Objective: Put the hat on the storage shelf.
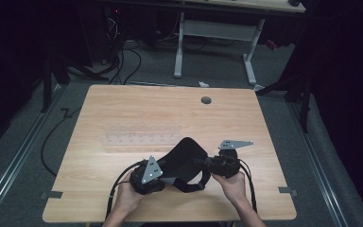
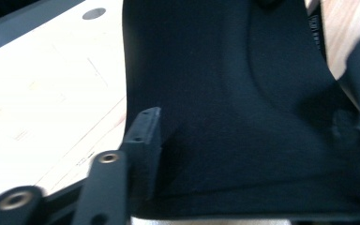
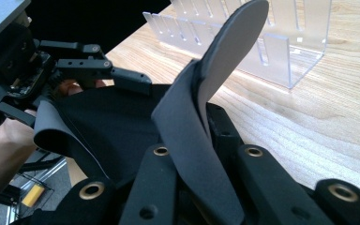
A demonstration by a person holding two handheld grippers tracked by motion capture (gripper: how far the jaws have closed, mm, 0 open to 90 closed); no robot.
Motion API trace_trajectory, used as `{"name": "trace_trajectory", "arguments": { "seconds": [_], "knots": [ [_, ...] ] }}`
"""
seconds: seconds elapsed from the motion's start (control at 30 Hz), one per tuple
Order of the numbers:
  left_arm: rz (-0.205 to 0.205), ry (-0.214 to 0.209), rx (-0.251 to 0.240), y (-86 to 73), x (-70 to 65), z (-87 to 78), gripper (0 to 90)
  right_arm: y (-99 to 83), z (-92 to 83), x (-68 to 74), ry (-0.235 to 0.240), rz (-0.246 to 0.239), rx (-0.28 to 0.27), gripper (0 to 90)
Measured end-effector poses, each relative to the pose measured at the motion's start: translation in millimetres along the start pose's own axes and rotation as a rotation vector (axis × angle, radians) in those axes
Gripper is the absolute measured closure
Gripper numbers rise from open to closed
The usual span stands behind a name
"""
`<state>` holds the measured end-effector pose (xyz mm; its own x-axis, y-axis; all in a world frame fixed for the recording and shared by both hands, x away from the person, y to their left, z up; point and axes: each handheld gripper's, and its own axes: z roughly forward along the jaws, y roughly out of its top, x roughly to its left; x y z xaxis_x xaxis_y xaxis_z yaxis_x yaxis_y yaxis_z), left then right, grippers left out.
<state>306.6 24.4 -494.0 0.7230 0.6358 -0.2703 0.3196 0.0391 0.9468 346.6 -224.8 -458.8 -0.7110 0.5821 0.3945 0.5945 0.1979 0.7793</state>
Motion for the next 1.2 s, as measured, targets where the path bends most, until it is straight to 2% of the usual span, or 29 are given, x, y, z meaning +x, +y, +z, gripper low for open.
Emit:
{"name": "trace_trajectory", "arguments": {
  "seconds": [0.03, 0.07, 0.13, 0.23, 0.27, 0.3, 0.33, 0.37, 0.43, 0.57, 0.63, 0.67, 0.8, 0.87, 0.97, 1.0, 1.03, 1.07, 1.1, 1.13, 1.17, 1.2],
  "knots": [
    [-0.008, -0.01, 0.0, 0.2, -0.7, -0.7, 56.9, 0.0, 0.0, 0.0, 0.0, 0.0, 0.0, 82.3],
    [-0.01, -0.029, 0.007, 0.7, -1.6, -2.5, 61.9, -0.1, -0.7, 0.5, 0.004, -0.002, -0.005, 81.2],
    [-0.007, -0.038, 0.016, 1.0, -2.1, -3.4, 64.3, -0.1, -1.2, 0.9, 0.003, -0.001, -0.006, 80.7],
    [0.0, -0.06, 0.029, 2.3, -5.3, -4.5, 73.1, 0.0, -1.7, 0.0, 0.0, -0.006, -0.01, 79.3],
    [0.01, -0.089, 0.047, 4.1, -7.3, -6.7, 75.0, 0.0, -2.2, -0.9, 0.001, -0.001, -0.015, 77.8],
    [0.01, -0.089, 0.047, 4.1, -7.3, -6.7, 77.1, -0.1, -2.7, -1.4, 0.002, 0.003, -0.019, 77.2],
    [0.005, -0.108, 0.054, 5.0, -8.5, -7.8, 79.3, 0.1, -3.4, -2.2, 0.003, 0.001, -0.025, 76.3],
    [-0.008, -0.146, 0.062, 6.4, -10.9, -9.8, 81.6, 0.2, -4.1, -2.3, 0.0, 0.006, -0.028, 75.2],
    [-0.018, -0.172, 0.072, 7.1, -13.0, -11.4, 85.1, 0.4, -4.4, -3.3, -0.008, 0.006, -0.033, 72.7],
    [-0.032, -0.187, 0.084, 6.4, -15.0, -11.7, 86.0, -0.1, -4.0, -4.6, -0.025, 0.003, -0.039, 66.8],
    [-0.032, -0.183, 0.089, 6.5, -14.7, -11.9, 86.1, -0.2, -4.2, -5.4, -0.032, 0.0, -0.042, 60.3],
    [-0.039, -0.177, 0.088, 7.6, -13.5, -12.6, 86.1, -0.6, -6.2, -5.7, -0.051, -0.004, -0.05, 56.4],
    [-0.04, -0.166, 0.089, 8.9, -11.0, -14.2, 86.1, -2.0, -12.7, -8.3, -0.056, 0.008, -0.082, 50.8],
    [-0.075, -0.162, 0.059, 12.2, -7.3, -17.2, 86.1, -5.2, -21.3, -13.9, -0.092, 0.016, -0.102, 50.0],
    [-0.091, -0.162, 0.041, 15.4, -3.8, -20.4, 86.2, -9.9, -25.7, -20.6, -0.116, 0.031, -0.107, 48.3],
    [-0.112, -0.159, 0.026, 18.2, -1.3, -22.7, 86.1, -16.2, -27.9, -26.9, -0.17, 0.037, -0.095, 46.9],
    [-0.112, -0.159, 0.026, 18.2, -1.3, -22.7, 86.2, -16.2, -27.9, -26.9, -0.17, 0.037, -0.095, 46.9],
    [-0.126, -0.154, 0.017, 20.0, 1.3, -24.4, 86.1, -23.8, -27.1, -33.2, -0.223, 0.034, -0.073, 45.7],
    [-0.126, -0.154, 0.017, 20.0, 1.3, -24.4, 86.1, -27.6, -25.9, -36.8, -0.246, 0.034, -0.06, 44.8],
    [-0.124, -0.151, 0.017, 20.7, 2.7, -25.3, 86.1, -27.6, -25.9, -36.8, -0.246, 0.034, -0.06, 44.8],
    [-0.132, -0.144, 0.009, 21.8, 4.8, -26.9, 86.1, -35.4, -23.5, -43.5, -0.296, 0.041, -0.034, 43.1],
    [-0.137, -0.141, 0.007, 22.5, 5.9, -27.8, 86.1, -39.0, -22.0, -46.8, -0.324, 0.038, -0.021, 42.5]
  ]
}}
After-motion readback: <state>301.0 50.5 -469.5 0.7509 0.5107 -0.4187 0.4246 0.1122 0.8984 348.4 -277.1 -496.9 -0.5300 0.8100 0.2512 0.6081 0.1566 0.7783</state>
